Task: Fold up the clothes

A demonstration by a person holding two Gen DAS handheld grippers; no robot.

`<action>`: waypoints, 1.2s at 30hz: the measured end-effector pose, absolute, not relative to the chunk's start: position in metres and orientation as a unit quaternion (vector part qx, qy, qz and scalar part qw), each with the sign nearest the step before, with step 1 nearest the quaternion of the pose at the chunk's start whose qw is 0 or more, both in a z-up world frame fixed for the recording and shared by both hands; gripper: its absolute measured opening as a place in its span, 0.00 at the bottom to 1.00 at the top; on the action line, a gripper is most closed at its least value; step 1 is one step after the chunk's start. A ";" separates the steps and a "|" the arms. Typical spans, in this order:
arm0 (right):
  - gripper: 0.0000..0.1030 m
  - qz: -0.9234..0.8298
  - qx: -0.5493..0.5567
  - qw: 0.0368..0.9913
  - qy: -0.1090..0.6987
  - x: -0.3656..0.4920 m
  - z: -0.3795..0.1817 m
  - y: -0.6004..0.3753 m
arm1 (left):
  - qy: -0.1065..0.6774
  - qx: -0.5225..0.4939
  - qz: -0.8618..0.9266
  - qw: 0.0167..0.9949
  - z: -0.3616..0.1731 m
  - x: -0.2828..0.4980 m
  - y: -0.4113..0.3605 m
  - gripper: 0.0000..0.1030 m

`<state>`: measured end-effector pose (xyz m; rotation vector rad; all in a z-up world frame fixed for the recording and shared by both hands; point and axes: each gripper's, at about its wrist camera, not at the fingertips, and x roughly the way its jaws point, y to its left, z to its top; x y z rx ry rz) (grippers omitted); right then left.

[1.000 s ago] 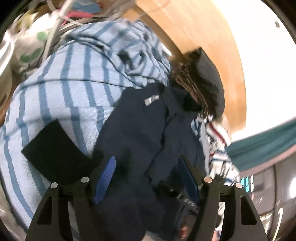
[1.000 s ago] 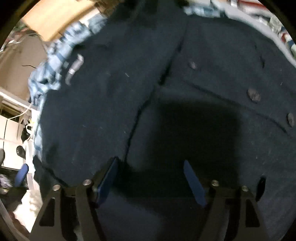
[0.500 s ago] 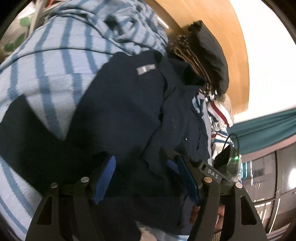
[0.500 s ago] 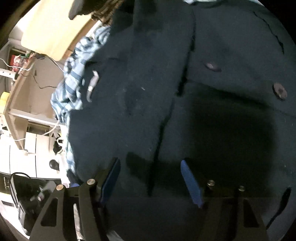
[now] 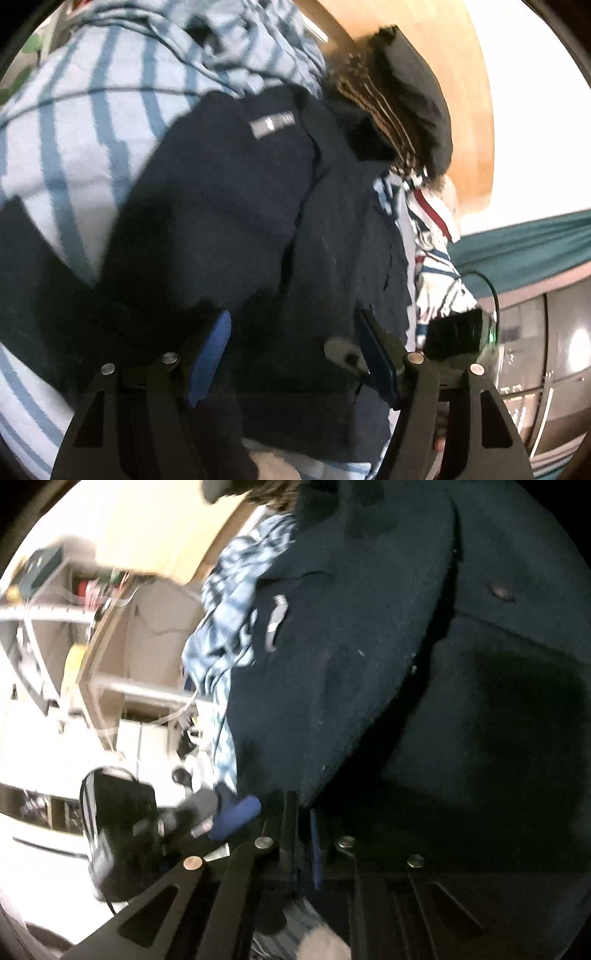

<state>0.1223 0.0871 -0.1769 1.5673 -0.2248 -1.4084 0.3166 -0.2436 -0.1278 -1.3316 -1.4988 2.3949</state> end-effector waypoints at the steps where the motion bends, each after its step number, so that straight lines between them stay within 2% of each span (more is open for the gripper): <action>1: 0.08 -0.588 0.646 0.482 -0.073 0.125 -0.178 0.086 | -0.480 -0.427 0.767 0.003 -0.128 0.316 -0.246 0.68; 2: 0.14 -0.600 0.646 0.469 -0.051 0.126 -0.181 0.086 | -0.479 -0.427 0.767 -0.004 -0.128 0.315 -0.248 0.68; 4: 0.34 -0.617 0.651 0.441 -0.014 0.129 -0.188 0.086 | -0.481 -0.425 0.767 -0.007 -0.128 0.315 -0.248 0.68; 5: 0.51 -0.615 0.662 0.428 -0.020 0.128 -0.192 0.089 | -0.481 -0.424 0.767 -0.008 -0.128 0.315 -0.249 0.68; 9: 0.56 -0.612 0.672 0.411 -0.070 0.114 -0.188 0.104 | -0.483 -0.409 0.774 0.020 -0.116 0.300 -0.253 0.68; 13: 0.56 -0.649 0.641 0.397 -0.099 0.077 -0.164 0.116 | -0.492 -0.378 0.783 0.042 -0.091 0.252 -0.260 0.68; 17: 0.57 -0.710 0.597 0.344 -0.147 0.013 -0.141 0.130 | -0.495 -0.329 0.804 -0.005 -0.063 0.185 -0.262 0.72; 19: 0.57 -0.740 0.569 0.322 -0.155 -0.022 -0.135 0.129 | -0.464 -0.330 0.822 -0.005 -0.054 0.147 -0.253 0.72; 23: 0.57 -0.752 0.561 0.321 -0.129 -0.084 -0.144 0.098 | -0.351 -0.369 0.861 0.014 -0.055 0.071 -0.215 0.73; 28: 0.57 -0.743 0.571 0.336 -0.089 -0.126 -0.163 0.070 | -0.285 -0.409 0.867 0.025 -0.083 0.018 -0.185 0.72; 30: 0.57 -0.739 0.573 0.344 -0.086 -0.131 -0.171 0.057 | -0.257 -0.405 0.877 0.007 -0.091 0.005 -0.182 0.58; 31: 0.57 -0.735 0.575 0.349 -0.085 -0.133 -0.175 0.049 | -0.252 -0.400 0.881 -0.011 -0.095 -0.001 -0.186 0.35; 32: 0.56 -0.731 0.578 0.354 -0.084 -0.135 -0.179 0.041 | -0.247 -0.395 0.884 -0.030 -0.098 -0.007 -0.191 0.18; 33: 0.56 -0.731 0.577 0.356 -0.078 -0.136 -0.182 0.034 | -0.245 -0.398 0.882 -0.063 -0.102 -0.014 -0.200 0.14; 35: 0.48 -0.739 0.568 0.357 -0.061 -0.137 -0.184 0.019 | -0.265 -0.403 0.871 -0.092 -0.113 -0.027 -0.224 0.12; 36: 0.47 -0.745 0.561 0.357 -0.056 -0.139 -0.184 0.013 | -0.275 -0.406 0.866 -0.095 -0.119 -0.032 -0.234 0.11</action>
